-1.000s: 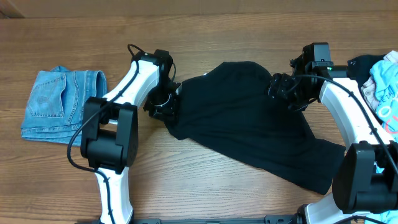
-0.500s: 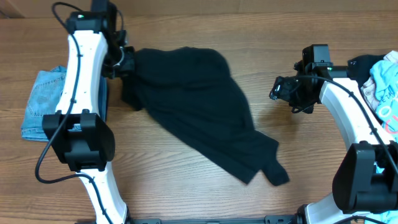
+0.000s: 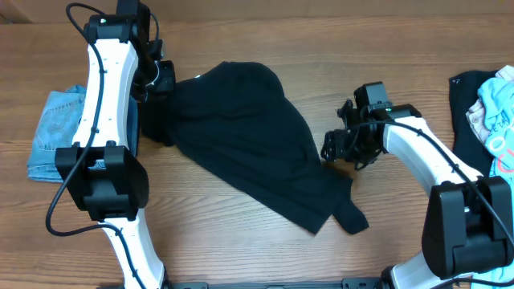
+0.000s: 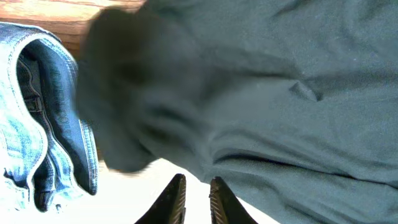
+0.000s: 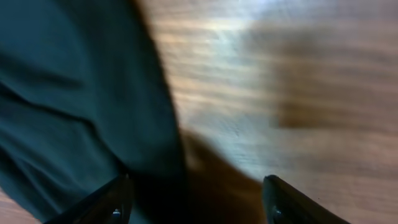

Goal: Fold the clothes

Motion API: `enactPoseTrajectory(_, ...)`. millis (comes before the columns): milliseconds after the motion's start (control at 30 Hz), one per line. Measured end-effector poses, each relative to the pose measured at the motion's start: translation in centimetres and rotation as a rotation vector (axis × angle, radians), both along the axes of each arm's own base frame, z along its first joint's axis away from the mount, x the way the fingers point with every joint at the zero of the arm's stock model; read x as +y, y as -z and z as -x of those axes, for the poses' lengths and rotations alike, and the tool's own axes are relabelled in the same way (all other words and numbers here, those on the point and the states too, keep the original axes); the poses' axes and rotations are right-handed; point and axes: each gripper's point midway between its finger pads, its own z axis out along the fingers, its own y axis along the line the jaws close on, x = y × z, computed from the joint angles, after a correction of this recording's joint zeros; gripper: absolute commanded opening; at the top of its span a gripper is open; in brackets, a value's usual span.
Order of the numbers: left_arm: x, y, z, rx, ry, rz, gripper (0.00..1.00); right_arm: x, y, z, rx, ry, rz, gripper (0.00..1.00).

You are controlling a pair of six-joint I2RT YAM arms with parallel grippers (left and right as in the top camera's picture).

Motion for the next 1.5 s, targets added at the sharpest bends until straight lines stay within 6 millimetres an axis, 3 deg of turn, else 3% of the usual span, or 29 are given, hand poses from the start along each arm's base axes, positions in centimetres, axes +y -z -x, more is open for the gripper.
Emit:
enactPoseTrajectory(167,0.0,0.0,0.0,0.0,0.0,0.0,0.29,-2.3,0.7,2.3,0.102,0.063,0.123,0.75)
enactPoseTrajectory(267,0.0,0.0,0.0,-0.001,0.0,0.0,0.31,-3.3,0.7,3.8,0.173,0.097,0.157,0.64)
enactPoseTrajectory(333,0.0,0.0,0.0,-0.001,0.0,0.0,0.31,-3.0,0.6,4.4,0.197,0.091,0.133,0.56)
enactPoseTrajectory(433,0.0,0.0,-0.1,-0.004,0.0,0.0,0.32,-1.6,0.3,4.9,0.225,0.072,0.052,0.34)
enactPoseTrajectory(467,0.0,0.0,-0.1,-0.005,0.0,0.0,0.32,-1.2,0.2,4.9,0.226,0.066,0.028,0.21)
enactPoseTrajectory(600,0.0,0.0,-0.1,-0.005,0.0,0.0,0.33,-0.3,-0.1,4.9,0.226,0.061,-0.024,0.04)
enactPoseTrajectory(700,0.0,0.0,-0.2,-0.008,0.0,0.0,0.33,0.1,-0.2,4.4,0.209,0.058,-0.052,0.04)
enactPoseTrajectory(900,0.0,0.0,-0.3,-0.013,0.0,0.0,0.35,0.0,0.0,-0.7,-0.008,0.062,-0.041,0.04)
enactPoseTrajectory(967,0.0,-0.1,-0.5,-0.02,0.0,0.0,0.35,-0.8,-0.7,-4.1,-0.15,0.075,0.0,0.04)
enactPoseTrajectory(1067,0.0,-0.1,-0.6,-0.025,0.0,0.001,0.35,-2.6,-3.8,-9.8,-0.373,0.124,0.056,0.04)
enactPoseTrajectory(1133,0.0,-0.1,-0.6,-0.025,0.0,0.001,0.35,-3.9,-7.0,-13.6,-0.53,0.149,0.074,0.04)
enactPoseTrajectory(1167,0.0,-0.1,-0.6,-0.024,0.0,0.001,0.35,-4.8,-9.3,-15.5,-0.611,0.167,0.088,0.05)
enactPoseTrajectory(1200,0.0,-0.1,-0.6,-0.024,0.0,0.001,0.35,-5.4,-10.6,-16.4,-0.653,0.174,0.097,0.18)
enactPoseTrajectory(1233,0.0,-0.1,-0.6,-0.023,0.0,0.001,0.36,-5.9,-11.4,-16.9,-0.676,0.182,0.108,0.39)
enactPoseTrajectory(1267,0.0,-0.1,-0.6,-0.023,0.0,0.001,0.36,-6.4,-11.6,-17.0,-0.677,0.185,0.118,0.56)
enactPoseTrajectory(1333,0.0,-0.1,-0.6,-0.023,0.0,0.001,0.38,-7.4,-10.3,-15.5,-0.593,0.192,0.142,0.7)
enactPoseTrajectory(1400,0.0,-0.1,-0.6,-0.026,0.0,0.001,0.41,-8.3,-8.6,-13.3,-0.479,0.198,0.163,0.78)
enactPoseTrajectory(1500,0.0,-0.1,-1.0,-0.039,0.0,0.001,0.45,-9.8,-6.7,-10.8,-0.348,0.256,0.176,0.78)
